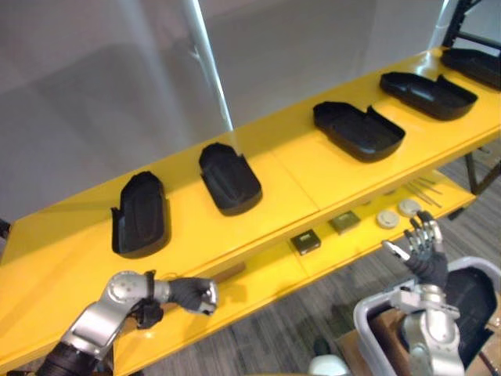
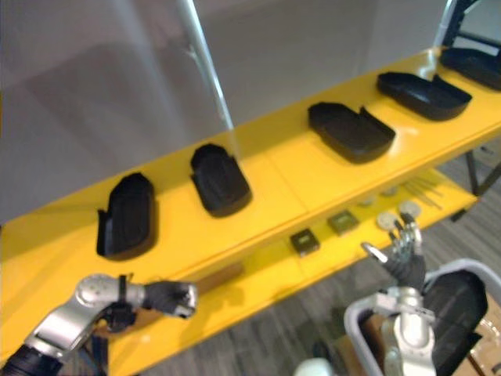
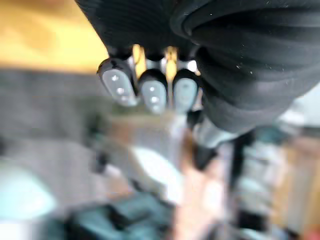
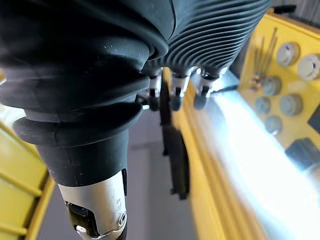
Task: Walk over and take plastic housings, then place them on the shelf
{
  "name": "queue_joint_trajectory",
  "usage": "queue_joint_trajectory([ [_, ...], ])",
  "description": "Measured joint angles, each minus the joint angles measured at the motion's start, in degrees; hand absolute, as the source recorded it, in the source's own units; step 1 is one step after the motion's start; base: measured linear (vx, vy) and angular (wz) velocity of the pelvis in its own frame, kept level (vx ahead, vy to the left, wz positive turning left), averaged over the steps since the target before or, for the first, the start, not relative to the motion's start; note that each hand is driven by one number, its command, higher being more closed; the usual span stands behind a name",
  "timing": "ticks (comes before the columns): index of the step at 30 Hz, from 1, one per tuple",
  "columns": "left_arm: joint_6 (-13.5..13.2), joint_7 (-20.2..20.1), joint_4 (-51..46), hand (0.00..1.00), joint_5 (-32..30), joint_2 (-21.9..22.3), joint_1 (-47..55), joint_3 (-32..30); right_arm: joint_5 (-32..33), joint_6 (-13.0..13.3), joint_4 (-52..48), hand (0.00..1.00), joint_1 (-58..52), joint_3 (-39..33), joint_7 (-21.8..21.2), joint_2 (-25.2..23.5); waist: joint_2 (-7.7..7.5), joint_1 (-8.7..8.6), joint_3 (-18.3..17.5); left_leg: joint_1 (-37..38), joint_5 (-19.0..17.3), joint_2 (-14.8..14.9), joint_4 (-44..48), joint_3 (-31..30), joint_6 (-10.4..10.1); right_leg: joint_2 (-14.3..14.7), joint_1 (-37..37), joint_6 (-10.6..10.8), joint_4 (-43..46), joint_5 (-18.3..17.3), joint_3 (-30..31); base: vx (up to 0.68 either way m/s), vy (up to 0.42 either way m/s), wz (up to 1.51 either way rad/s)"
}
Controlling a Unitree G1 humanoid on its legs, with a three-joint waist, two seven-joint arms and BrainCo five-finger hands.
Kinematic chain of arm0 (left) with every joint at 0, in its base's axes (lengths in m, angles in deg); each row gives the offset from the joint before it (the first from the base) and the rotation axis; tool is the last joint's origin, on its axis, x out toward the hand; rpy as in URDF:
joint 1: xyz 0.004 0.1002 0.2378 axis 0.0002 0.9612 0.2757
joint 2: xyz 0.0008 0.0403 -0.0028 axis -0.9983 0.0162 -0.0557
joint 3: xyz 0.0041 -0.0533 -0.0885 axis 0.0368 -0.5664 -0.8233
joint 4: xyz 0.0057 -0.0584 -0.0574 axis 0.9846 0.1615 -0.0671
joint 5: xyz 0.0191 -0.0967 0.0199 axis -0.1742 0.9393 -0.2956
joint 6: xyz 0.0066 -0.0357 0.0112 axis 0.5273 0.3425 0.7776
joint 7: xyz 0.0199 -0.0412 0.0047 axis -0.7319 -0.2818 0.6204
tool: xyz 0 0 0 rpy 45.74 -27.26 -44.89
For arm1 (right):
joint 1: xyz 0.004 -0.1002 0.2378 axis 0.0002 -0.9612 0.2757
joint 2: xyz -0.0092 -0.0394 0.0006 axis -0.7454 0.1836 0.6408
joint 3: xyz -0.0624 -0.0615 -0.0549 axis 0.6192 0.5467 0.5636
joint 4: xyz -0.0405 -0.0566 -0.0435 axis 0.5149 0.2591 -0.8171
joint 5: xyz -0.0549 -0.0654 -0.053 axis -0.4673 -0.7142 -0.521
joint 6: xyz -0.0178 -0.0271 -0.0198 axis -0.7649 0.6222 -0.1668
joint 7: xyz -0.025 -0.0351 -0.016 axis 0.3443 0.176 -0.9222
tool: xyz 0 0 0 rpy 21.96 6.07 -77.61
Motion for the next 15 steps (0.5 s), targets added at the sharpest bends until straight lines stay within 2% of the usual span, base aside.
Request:
queue_joint_trajectory([
  [2,0.0,3.0,-1.4,1.00,5.4,0.1,0.1,-0.1,-0.1,0.0,0.0,0.00,-0.2,0.0,0.1,0.0,0.23,0.02,0.1,-0.1,0.0,0.0,0.0,-0.1,0.0,0.0,0.1,-0.1,0.0,0.0,-0.1,0.00,0.000,0.00],
  [4,-0.8,8.0,-2.6,1.00,9.5,0.9,0.9,-1.5,-0.4,0.0,0.0,0.00,-0.6,0.0,0.1,-0.2,0.25,0.04,0.1,-0.2,0.0,0.0,0.1,-0.2,0.0,0.0,0.1,-0.2,0.0,-0.2,-0.2,0.00,0.000,0.00],
  [5,-2.2,11.7,-3.3,0.00,11.1,2.0,2.4,-3.5,-0.4,0.0,-0.1,0.00,-0.8,-0.1,0.1,-0.5,0.42,0.03,0.0,-0.3,0.0,0.0,0.1,-0.3,0.0,0.0,0.1,-0.2,0.0,-0.2,-0.3,0.00,0.000,0.06],
  [7,-6.2,19.4,-3.4,0.00,15.1,7.4,5.6,-11.0,-0.6,0.2,-0.9,0.00,-2.8,-1.5,0.0,-2.2,0.67,0.09,-0.2,-1.0,0.0,0.1,0.3,-1.4,0.0,-0.1,0.2,-0.3,0.0,-0.3,-1.4,0.00,-0.007,0.20],
  [8,-7.6,20.9,-3.4,0.00,15.4,8.8,6.4,-13.1,-0.9,0.2,-1.0,0.00,-3.3,-1.9,0.0,-2.8,0.66,0.28,-0.2,-1.0,0.0,0.1,0.2,-1.6,0.0,-0.1,0.2,-0.3,0.0,-0.3,-1.6,0.00,-0.018,0.17],
  [10,-12.2,25.5,-3.3,0.00,16.6,12.5,9.3,-19.3,-1.8,0.4,-1.2,0.00,-4.5,-3.1,-0.2,-4.0,0.60,1.45,-0.2,-1.0,0.1,0.3,0.3,-1.6,-0.1,0.1,0.2,-0.4,0.0,-0.3,-1.7,0.00,-0.019,0.05],
  [12,-18.9,31.5,-2.8,0.00,18.2,18.5,12.3,-28.6,-2.1,1.0,-1.2,0.00,-5.2,-5.3,-0.3,-6.1,0.31,2.20,-0.2,-1.0,0.1,0.4,0.3,-2.8,-0.1,0.0,0.8,-0.5,0.0,-0.4,-2.9,0.00,-0.019,0.21],
  [13,-21.1,33.2,-2.2,0.00,19.1,20.3,12.7,-31.0,-2.1,1.3,-1.2,0.00,-5.4,-5.8,-0.2,-7.0,0.11,2.27,-0.3,-1.0,0.2,0.4,0.3,-3.3,-0.1,0.0,1.0,-0.5,0.0,-0.4,-3.3,0.01,-0.011,0.23],
  [14,-24.0,35.2,-1.9,0.00,19.6,23.4,13.2,-34.8,-2.1,1.7,-1.2,0.00,-5.6,-6.4,-0.2,-8.3,-0.28,3.05,-0.6,-1.0,0.3,0.5,0.3,-3.3,-0.3,0.1,1.0,-0.5,0.0,-0.4,-3.3,0.01,-0.010,0.12],
  [15,-28.1,37.3,-1.6,0.00,20.6,27.1,13.9,-38.5,-2.5,2.5,-1.2,0.00,-6.1,-6.9,0.0,-10.0,-0.90,4.05,-0.9,-1.0,0.5,0.5,0.3,-3.5,-0.3,0.1,1.0,-0.5,0.0,-0.4,-3.4,0.00,-0.013,0.07],
])
